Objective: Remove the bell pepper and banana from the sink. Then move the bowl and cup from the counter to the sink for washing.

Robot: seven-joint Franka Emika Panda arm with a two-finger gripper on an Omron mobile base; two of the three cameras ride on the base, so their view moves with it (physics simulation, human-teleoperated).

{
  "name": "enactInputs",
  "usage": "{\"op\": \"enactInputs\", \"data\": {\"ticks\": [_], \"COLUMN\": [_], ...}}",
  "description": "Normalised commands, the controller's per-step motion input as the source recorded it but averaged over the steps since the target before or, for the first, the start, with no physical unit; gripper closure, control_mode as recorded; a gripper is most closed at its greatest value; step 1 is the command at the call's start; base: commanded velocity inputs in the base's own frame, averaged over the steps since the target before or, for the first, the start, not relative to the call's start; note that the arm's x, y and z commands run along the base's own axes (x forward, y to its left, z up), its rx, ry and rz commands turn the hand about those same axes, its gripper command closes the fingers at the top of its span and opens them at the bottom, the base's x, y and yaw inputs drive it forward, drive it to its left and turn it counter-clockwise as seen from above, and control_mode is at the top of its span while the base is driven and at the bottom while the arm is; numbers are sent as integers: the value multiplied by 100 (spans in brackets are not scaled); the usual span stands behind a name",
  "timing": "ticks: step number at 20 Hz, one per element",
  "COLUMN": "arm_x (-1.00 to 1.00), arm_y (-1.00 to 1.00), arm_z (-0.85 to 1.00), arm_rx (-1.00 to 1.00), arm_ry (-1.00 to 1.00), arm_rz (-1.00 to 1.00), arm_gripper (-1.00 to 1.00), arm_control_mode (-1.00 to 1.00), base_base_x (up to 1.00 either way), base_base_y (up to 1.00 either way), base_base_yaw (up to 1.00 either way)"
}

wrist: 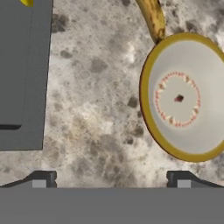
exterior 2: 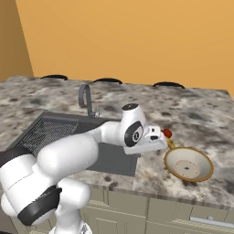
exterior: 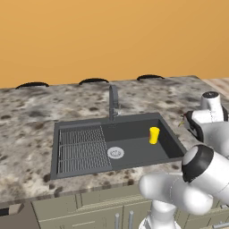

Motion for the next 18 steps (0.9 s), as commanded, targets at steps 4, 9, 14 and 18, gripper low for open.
{"op": "enactInputs", "data": {"ticks": [4,9,14,18], "arm_x": [5,17,17,11], "arm_y": [-22,-16,-22,-14], "arm_z": [-9,-14,-13,-17], "arm_rx": [0,0,0,0], "arm_ry": [0,0,0,3], "arm_rz": [2,5,6,2], "arm_gripper": [-100,-100,-100,-100], "arm_control_mode": [-100,-100,-100,-100], "base_base_x": [0,0,0,0], "base_base_y": [0,0,0,0], "base_base_yaw": [0,0,0,0]}}
